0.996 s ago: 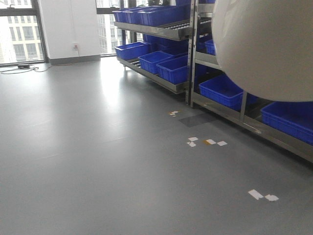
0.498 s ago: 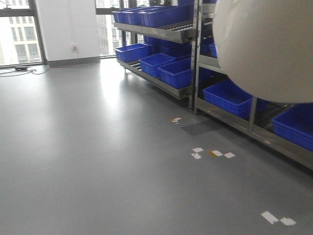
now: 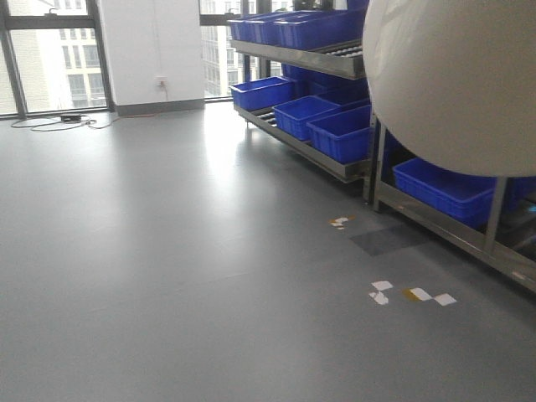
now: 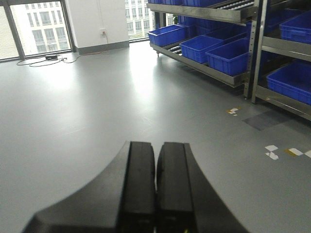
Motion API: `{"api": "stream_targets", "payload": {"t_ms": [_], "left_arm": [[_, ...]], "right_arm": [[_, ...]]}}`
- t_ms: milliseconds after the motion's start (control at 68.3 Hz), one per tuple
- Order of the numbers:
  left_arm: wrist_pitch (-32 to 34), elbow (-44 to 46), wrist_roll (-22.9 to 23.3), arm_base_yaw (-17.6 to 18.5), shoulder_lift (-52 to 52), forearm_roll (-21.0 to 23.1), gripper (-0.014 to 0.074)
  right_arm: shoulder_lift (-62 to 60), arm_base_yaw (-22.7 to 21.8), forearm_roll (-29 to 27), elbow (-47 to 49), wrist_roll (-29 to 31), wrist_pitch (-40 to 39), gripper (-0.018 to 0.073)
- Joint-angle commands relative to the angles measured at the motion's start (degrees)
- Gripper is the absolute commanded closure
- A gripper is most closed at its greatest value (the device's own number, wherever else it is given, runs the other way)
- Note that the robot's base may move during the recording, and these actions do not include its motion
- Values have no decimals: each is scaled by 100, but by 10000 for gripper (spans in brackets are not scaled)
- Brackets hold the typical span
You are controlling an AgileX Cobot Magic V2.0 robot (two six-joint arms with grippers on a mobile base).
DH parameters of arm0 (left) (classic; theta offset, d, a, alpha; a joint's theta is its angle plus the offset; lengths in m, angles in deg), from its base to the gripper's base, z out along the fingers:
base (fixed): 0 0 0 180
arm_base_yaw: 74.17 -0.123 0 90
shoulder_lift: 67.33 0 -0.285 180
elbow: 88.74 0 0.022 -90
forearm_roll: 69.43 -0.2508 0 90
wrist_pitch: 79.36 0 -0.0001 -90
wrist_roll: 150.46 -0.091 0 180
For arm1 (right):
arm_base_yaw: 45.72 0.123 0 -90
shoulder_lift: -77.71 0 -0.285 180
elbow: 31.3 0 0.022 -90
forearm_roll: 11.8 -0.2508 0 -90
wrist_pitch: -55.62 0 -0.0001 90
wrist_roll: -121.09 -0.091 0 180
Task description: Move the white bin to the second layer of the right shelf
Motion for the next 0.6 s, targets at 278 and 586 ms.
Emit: {"api": "stream_targets", "payload": {"t_ms": [278,586], "left_arm": [[490,-211,18,34,-81,0,512],[490,-211,18,34,-81,0,512]], "right_arm": [[-42,-22,29,172,1,-486,503],[-42,-22,29,172,1,-486,503]]}}
